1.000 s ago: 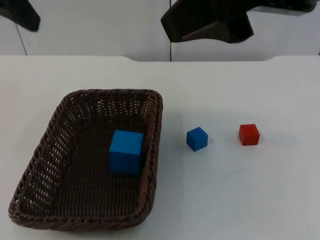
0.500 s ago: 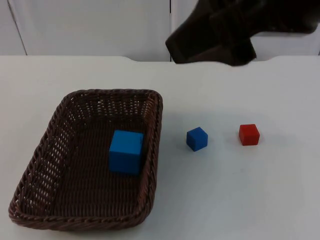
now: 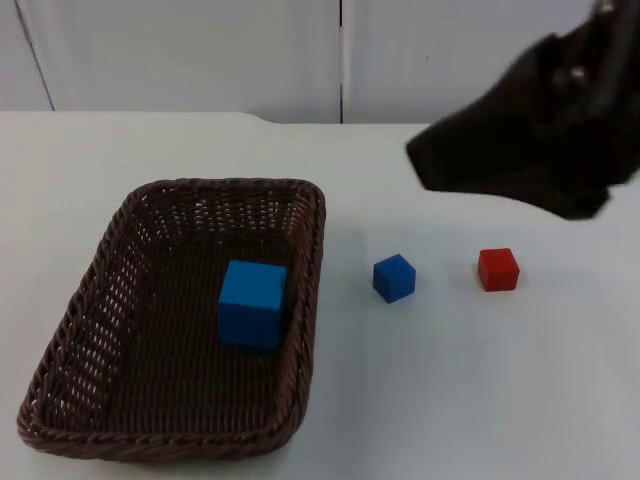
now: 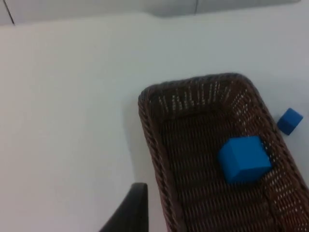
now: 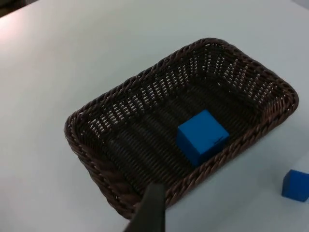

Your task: Pick up the basket with the left hand and place the largest block into the basket with the right hand.

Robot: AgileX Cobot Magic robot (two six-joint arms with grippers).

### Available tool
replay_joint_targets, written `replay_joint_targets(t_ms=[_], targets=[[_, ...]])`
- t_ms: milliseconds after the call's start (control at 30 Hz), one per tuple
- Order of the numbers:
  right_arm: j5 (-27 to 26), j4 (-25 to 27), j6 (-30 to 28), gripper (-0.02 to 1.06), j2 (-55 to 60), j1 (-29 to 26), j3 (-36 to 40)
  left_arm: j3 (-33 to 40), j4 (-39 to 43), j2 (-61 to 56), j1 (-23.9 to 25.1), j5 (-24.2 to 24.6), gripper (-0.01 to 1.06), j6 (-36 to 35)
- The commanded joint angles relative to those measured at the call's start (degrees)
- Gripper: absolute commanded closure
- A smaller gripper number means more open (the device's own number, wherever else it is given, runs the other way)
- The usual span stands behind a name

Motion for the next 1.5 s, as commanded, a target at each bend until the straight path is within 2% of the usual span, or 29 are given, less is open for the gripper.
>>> replay_joint_targets(t_ms=[0,267,633,833,1067,1367,1467], targets=[[-1.0,0.2,0.0,0.24,-3.0,-0.4,1.9,1.2,0.0,-4.1,-0.1,-0.4,0.00,-0.3],[-0.1,0.1,-0.1,0.24,-12.0,-0.4,5.0,1.4,2.2,-15.0,-0.1,0.3,0.00,-1.3],[5.1,0.1,-0.3,0.24,-27.8,-0.4,8.6,1.4,17.0,-27.9,-0.1,10.0,0.00,-15.0],[6.1,-0.3,-0.3,0.24,-34.9,-0.4,11.0,1.4,18.9,-33.6,-0.1,12.1,0.00,-17.0],[11.6,-3.2,-0.3,0.24,-43.8,-0.4,11.9,2.9,21.0,-37.4,-0.1,17.3,0.00,-18.5],[20.6,-4.9,-0.3,0.24,-51.4,-0.4,11.9,11.1,20.6,-37.4,-0.1,17.5,0.00,-19.4],[22.8,-5.3,0.3,0.24,-53.5,-0.4,11.9,11.2,20.6,-37.4,-0.1,15.5,0.00,-20.5]])
